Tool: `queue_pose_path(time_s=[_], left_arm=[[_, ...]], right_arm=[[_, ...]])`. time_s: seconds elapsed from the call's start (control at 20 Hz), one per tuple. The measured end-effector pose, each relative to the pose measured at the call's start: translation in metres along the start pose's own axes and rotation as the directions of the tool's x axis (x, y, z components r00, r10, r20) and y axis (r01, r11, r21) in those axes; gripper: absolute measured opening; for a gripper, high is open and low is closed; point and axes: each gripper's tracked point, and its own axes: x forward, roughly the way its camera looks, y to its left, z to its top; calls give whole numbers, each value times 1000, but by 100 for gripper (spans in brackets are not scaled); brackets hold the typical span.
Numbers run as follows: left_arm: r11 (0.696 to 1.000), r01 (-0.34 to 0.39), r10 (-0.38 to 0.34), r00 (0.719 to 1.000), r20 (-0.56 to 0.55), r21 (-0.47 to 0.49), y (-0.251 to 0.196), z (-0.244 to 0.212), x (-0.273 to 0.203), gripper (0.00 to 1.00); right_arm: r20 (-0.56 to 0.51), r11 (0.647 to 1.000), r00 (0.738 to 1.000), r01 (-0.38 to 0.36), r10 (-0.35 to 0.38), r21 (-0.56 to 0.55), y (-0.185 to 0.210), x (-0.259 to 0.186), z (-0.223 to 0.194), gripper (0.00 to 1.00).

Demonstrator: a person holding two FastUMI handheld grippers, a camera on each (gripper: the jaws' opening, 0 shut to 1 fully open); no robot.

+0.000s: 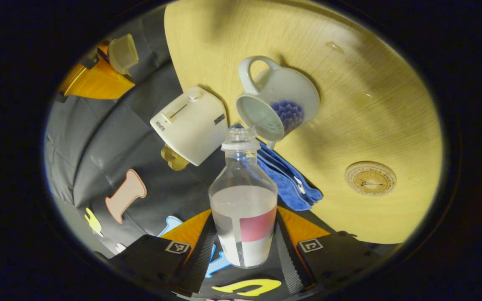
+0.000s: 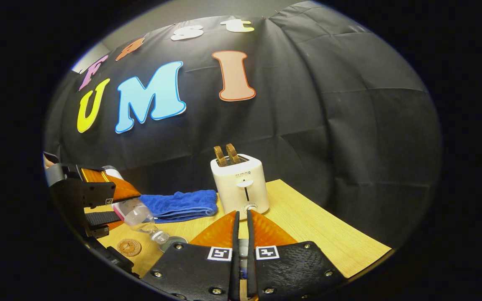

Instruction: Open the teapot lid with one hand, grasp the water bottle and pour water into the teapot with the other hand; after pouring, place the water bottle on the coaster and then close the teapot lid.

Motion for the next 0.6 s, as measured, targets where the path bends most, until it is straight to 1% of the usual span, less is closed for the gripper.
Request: queue_pose_path(time_s=[0.3, 0.6], left_arm=[[999, 15, -14, 1000, -9, 44, 0, 4, -1, 84], [998, 13, -12, 1000, -16, 62, 2, 3, -2, 84]], right_arm=[[0, 1000, 1000, 0, 0, 7, 0, -1, 1, 7], [0, 1000, 1000, -5, 5, 7, 0, -1, 1, 6]])
